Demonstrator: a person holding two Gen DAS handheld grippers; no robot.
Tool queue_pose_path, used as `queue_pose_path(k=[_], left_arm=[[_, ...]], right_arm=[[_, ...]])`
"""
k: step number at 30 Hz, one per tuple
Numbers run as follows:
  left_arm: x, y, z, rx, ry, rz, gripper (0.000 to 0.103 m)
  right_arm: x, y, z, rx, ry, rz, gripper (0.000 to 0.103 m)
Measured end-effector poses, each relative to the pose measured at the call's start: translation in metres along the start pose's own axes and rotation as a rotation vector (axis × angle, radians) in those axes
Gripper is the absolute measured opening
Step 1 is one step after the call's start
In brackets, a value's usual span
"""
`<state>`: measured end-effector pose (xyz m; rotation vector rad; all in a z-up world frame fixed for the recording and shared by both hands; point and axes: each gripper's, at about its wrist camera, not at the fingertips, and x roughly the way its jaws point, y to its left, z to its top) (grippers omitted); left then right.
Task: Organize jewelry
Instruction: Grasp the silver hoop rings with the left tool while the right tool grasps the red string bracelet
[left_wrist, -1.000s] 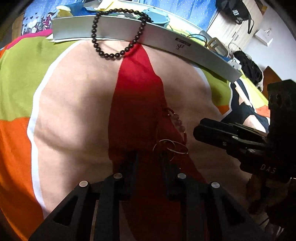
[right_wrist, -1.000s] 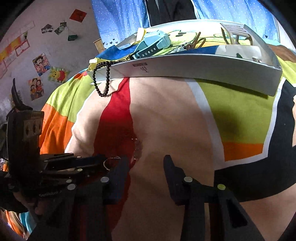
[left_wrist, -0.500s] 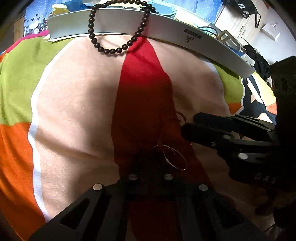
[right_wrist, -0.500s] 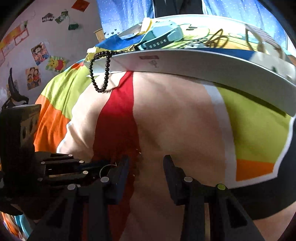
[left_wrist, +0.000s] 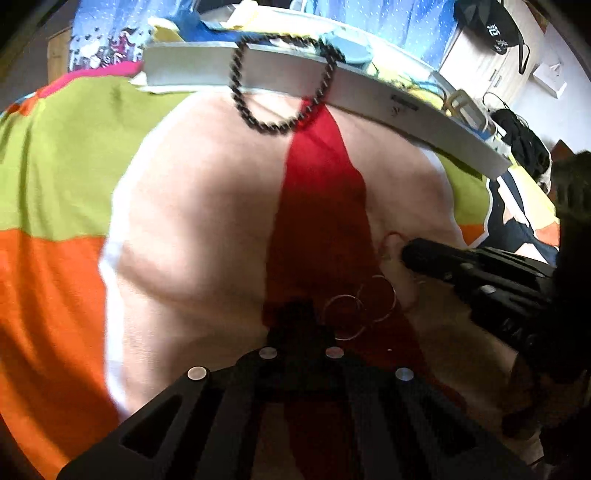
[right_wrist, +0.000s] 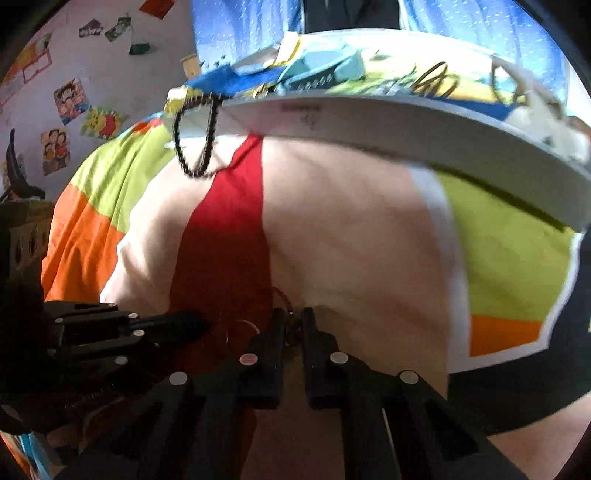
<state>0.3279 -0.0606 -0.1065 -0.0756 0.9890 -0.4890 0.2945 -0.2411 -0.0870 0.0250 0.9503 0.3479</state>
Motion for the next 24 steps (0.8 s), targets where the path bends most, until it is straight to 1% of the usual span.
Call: queue_pose_path(k=[2, 4, 5, 7, 10, 13, 16, 19, 21, 23, 24], left_arm=[[-0.005, 0.004, 0.001, 0.005, -0.001, 0.003, 0.000], [-0.010, 0.007, 0.000, -0.003, -0.004, -0.015, 0.000], [-0.013, 0.008, -0.001, -0.006, -0.010, -0.041, 0.000], [-0.015, 0.009, -0.001, 0.001, 0.007, -0.113, 0.000], [-0.011, 0.003, 0.000, 0.034, 0.021, -0.137, 0.000], [-0.002, 0.002, 0.003, 0.034, 0.059, -0.144, 0.000], [0.011, 0.005, 0.006, 0.013, 0.110, -0.130, 0.000], [0.014, 0.009, 0.012, 0.013, 0.119, -0.142, 0.001], [0.015, 0.007, 0.014, 0.038, 0.123, -0.146, 0.006], [0.017, 0.001, 0.016, 0.068, 0.126, -0.159, 0.019], [0.021, -0.005, 0.018, 0.082, 0.127, -0.169, 0.024]], right_arm=[[-0.009, 0.000, 0.001, 0.004, -0.031, -0.019, 0.008], [-0.017, 0.000, 0.002, 0.008, -0.049, -0.031, 0.008], [-0.019, 0.000, 0.001, 0.011, -0.054, -0.034, 0.008], [-0.027, -0.001, -0.001, 0.016, -0.072, -0.050, 0.008], [-0.036, -0.001, 0.000, 0.027, -0.100, -0.066, 0.008], [-0.041, -0.002, 0.000, 0.035, -0.111, -0.069, 0.008], [-0.041, -0.003, 0.000, 0.035, -0.109, -0.065, 0.008], [-0.039, -0.006, -0.001, 0.040, -0.108, -0.066, 0.008], [-0.040, -0.011, -0.003, 0.051, -0.108, -0.068, 0.008], [-0.039, -0.017, -0.004, 0.068, -0.107, -0.071, 0.008], [-0.040, -0.020, -0.006, 0.078, -0.106, -0.072, 0.008]])
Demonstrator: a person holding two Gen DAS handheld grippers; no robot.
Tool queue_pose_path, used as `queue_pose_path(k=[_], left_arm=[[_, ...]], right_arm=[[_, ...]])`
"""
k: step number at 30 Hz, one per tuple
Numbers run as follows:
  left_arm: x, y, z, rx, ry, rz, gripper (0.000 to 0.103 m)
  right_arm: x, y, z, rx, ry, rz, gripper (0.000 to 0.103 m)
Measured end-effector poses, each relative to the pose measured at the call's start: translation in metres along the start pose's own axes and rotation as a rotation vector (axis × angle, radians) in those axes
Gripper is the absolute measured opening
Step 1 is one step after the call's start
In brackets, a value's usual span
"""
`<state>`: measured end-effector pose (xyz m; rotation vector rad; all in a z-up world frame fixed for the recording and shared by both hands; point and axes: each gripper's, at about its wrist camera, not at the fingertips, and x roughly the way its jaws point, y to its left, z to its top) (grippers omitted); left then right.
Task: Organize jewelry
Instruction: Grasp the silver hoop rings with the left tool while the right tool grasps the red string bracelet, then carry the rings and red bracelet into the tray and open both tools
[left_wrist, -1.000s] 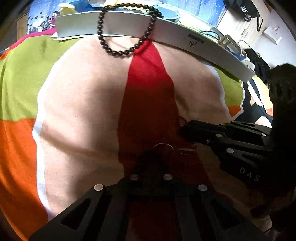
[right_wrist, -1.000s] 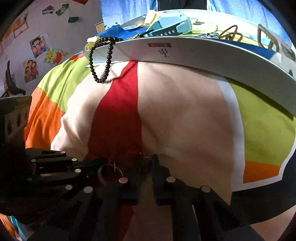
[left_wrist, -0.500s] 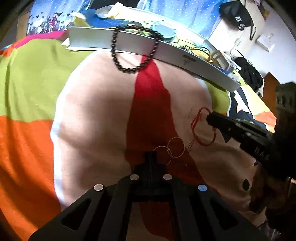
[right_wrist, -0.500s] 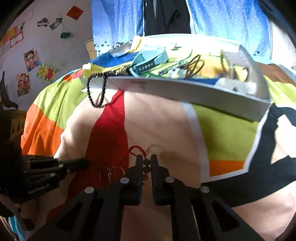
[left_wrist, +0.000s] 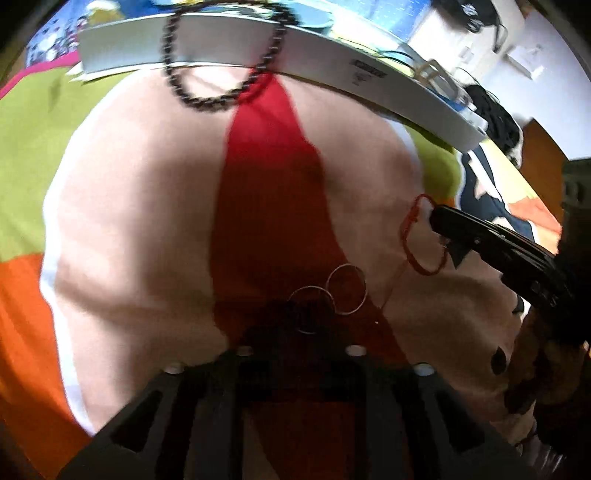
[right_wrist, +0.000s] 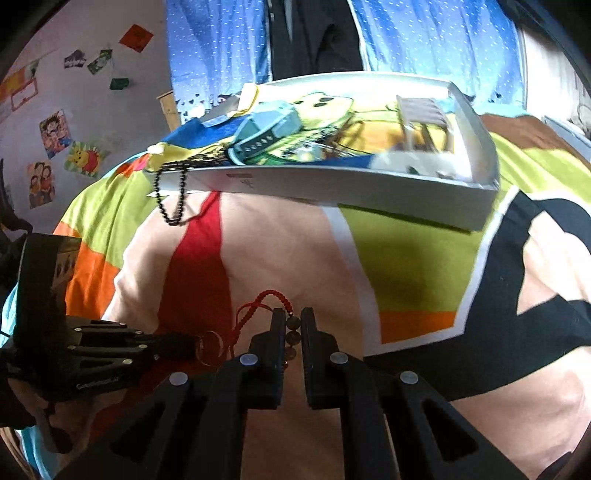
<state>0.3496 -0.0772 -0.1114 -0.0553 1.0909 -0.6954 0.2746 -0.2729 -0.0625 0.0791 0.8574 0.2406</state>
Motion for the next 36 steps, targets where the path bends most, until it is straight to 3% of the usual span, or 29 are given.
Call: queue_pose_path(k=[2, 10, 13, 15, 16, 17, 23, 29, 36], left_arm=[[0.000, -0.006, 0.000, 0.041, 0.002, -0.009, 0.034], [0.017, -0.029, 0.001, 0.115, 0.017, 0.054, 0.041], [0.027, -0.041, 0.000, 0.164, 0.022, 0.109, 0.040], [0.035, -0.050, 0.002, 0.184, 0.020, 0.145, 0.034], [0.037, -0.052, 0.002, 0.189, 0.016, 0.168, 0.024], [0.039, -0.052, 0.002, 0.184, 0.014, 0.173, 0.024], [0.036, -0.053, -0.001, 0.157, -0.017, 0.160, 0.024], [0.005, -0.046, -0.002, 0.115, -0.102, 0.143, 0.024], [-0.022, -0.065, 0.030, 0.133, -0.194, 0.120, 0.024]], right_arm=[[0.001, -0.007, -0.003, 0.024, 0.005, -0.002, 0.008], [0.002, -0.023, -0.013, 0.085, 0.012, 0.007, 0.008], [0.002, -0.026, -0.016, 0.101, 0.004, 0.013, 0.008], [0.000, -0.029, -0.018, 0.110, -0.007, 0.009, 0.008], [-0.001, -0.031, -0.018, 0.110, -0.011, 0.004, 0.008], [-0.002, -0.033, -0.019, 0.110, -0.017, -0.001, 0.008], [-0.008, -0.042, -0.020, 0.130, -0.037, -0.002, 0.008], [-0.014, -0.034, -0.014, 0.101, -0.068, 0.021, 0.008], [-0.034, -0.019, 0.007, 0.083, -0.145, 0.055, 0.008]])
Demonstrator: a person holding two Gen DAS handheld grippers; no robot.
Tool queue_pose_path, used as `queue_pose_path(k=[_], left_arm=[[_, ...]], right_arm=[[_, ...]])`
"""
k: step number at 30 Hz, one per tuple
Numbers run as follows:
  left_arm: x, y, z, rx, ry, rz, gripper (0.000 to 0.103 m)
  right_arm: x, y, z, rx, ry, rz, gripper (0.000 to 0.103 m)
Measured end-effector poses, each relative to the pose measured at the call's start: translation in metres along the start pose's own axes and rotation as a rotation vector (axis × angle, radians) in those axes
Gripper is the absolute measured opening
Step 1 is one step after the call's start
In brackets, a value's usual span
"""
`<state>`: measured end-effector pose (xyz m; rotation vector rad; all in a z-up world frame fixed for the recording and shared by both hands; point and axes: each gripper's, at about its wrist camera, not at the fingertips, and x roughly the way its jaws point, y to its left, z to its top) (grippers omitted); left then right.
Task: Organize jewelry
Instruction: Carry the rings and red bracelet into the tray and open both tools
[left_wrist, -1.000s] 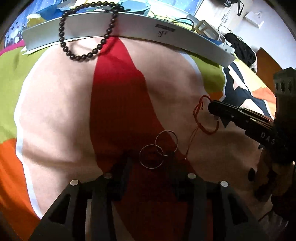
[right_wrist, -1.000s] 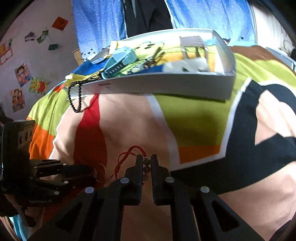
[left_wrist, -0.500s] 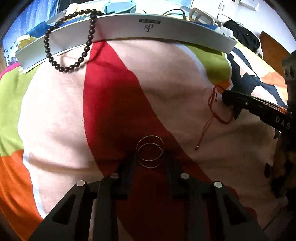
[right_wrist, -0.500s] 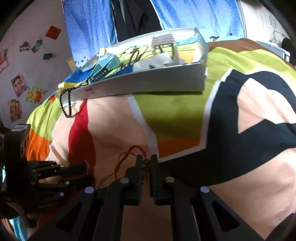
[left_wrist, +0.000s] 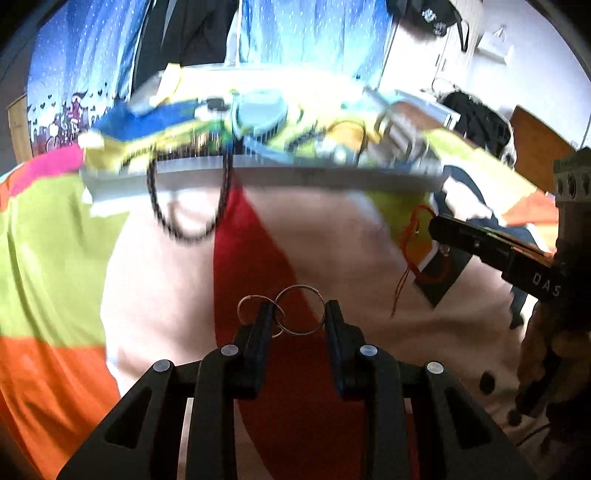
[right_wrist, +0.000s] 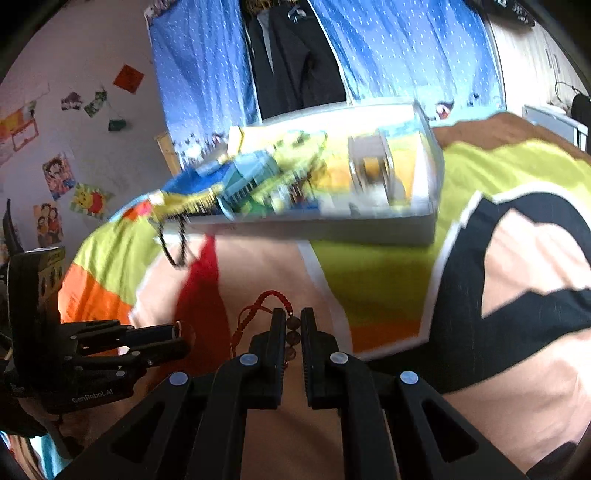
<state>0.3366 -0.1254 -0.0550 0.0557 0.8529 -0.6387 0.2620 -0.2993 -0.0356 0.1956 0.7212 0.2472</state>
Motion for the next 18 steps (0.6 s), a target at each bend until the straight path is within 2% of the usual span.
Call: queue_pose_path(k=[6, 9, 11, 14, 18], left_arm=[[-0.025, -0.003, 0.058, 0.005, -0.119, -0.020, 0.024], [-0.035, -0.001, 0.094, 0.040, -0.189, 0.021, 0.024], [-0.027, 0.000, 0.117, 0.045, -0.222, 0.048, 0.024], [-0.009, 0.010, 0.140, 0.001, -0.238, 0.061, 0.024], [0.022, 0.016, 0.163, -0.065, -0.190, 0.030, 0.024]], right_arm=[[-0.018, 0.008, 0.046, -0.030, -0.113, 0.032, 0.008], [-0.014, 0.007, 0.080, -0.068, -0.149, 0.028, 0.008], [-0.008, 0.003, 0.101, -0.097, -0.158, 0.016, 0.008], [0.007, -0.008, 0.131, -0.128, -0.144, -0.022, 0.008], [0.031, -0.032, 0.152, -0.070, -0.083, -0.046, 0.008]])
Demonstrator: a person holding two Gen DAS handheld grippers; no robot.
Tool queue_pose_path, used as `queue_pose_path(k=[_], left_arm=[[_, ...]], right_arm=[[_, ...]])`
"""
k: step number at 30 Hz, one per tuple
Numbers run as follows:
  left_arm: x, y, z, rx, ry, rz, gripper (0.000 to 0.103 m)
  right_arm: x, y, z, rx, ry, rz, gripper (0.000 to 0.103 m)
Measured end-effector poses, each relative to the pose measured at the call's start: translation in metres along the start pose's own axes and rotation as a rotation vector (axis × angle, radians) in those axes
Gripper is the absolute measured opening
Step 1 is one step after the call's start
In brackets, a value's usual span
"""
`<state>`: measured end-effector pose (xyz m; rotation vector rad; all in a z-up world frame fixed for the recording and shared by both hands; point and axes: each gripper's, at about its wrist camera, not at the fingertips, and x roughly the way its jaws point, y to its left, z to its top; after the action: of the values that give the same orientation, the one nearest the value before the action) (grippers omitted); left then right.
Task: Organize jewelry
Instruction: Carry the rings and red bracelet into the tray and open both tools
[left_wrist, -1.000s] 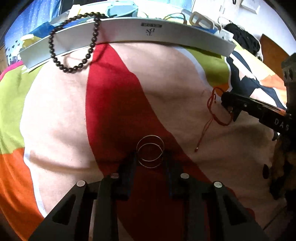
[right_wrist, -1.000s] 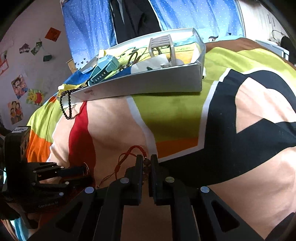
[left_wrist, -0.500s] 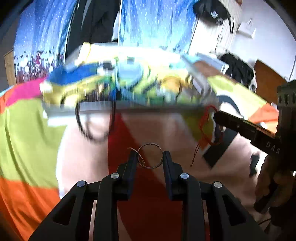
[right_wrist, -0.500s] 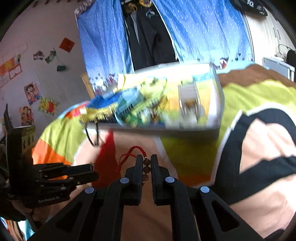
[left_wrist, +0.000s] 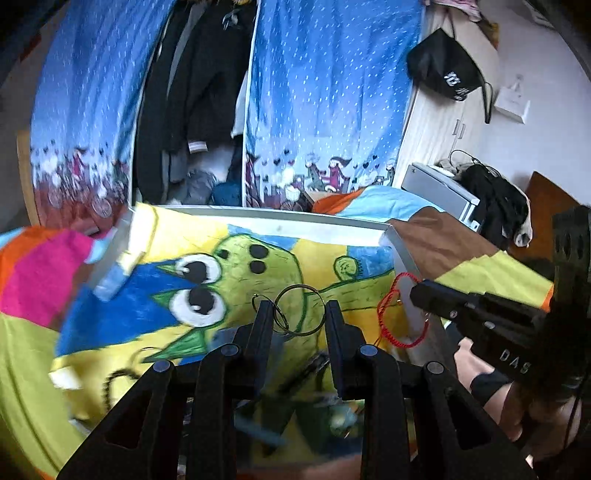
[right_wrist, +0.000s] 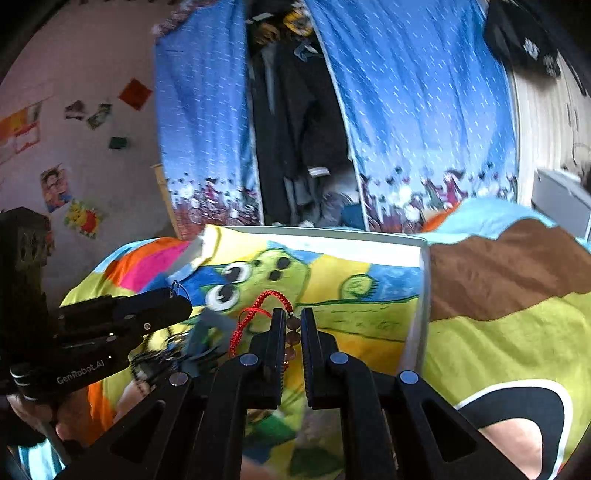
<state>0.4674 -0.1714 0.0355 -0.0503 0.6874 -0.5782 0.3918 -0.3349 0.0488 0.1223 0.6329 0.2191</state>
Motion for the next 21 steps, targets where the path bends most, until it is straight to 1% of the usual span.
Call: queue_pose_path(k=[3, 8, 9, 11, 13, 15, 16, 17, 19, 21], left_arm=[[0.021, -0.007, 0.009, -0.006, 0.063, 0.020, 0.024], [0.043, -0.007, 0.006, -0.037, 0.145, 0.024, 0.024], [0.045, -0.006, 0.005, -0.046, 0.155, 0.020, 0.024], [0.044, -0.006, 0.004, -0.054, 0.150, 0.025, 0.025], [0.042, -0.007, 0.005, -0.040, 0.147, 0.035, 0.025], [0.038, -0.009, 0.006, -0.033, 0.143, 0.044, 0.032], [0.036, -0.010, 0.006, -0.031, 0.140, 0.051, 0.041], [0.034, -0.010, 0.006, -0.033, 0.136, 0.056, 0.047], [0.028, -0.011, 0.008, -0.039, 0.125, 0.057, 0.048], [0.020, -0.012, 0.008, -0.044, 0.113, 0.067, 0.048]], right_arm=[[0.014, -0.019, 0.003, 0.052, 0.044, -0.018, 0.008], [0.027, -0.043, 0.001, 0.111, 0.117, -0.036, 0.009], [0.028, -0.047, -0.001, 0.125, 0.126, -0.037, 0.009], [0.029, -0.053, -0.003, 0.146, 0.137, -0.047, 0.010], [0.027, -0.056, -0.004, 0.157, 0.135, -0.051, 0.011], [0.024, -0.057, -0.005, 0.162, 0.134, -0.055, 0.011], [0.023, -0.056, -0.005, 0.160, 0.133, -0.057, 0.013], [0.021, -0.055, -0.005, 0.157, 0.133, -0.065, 0.015], [0.018, -0.054, -0.004, 0.150, 0.130, -0.076, 0.029], [0.011, -0.052, -0.004, 0.143, 0.120, -0.089, 0.030]])
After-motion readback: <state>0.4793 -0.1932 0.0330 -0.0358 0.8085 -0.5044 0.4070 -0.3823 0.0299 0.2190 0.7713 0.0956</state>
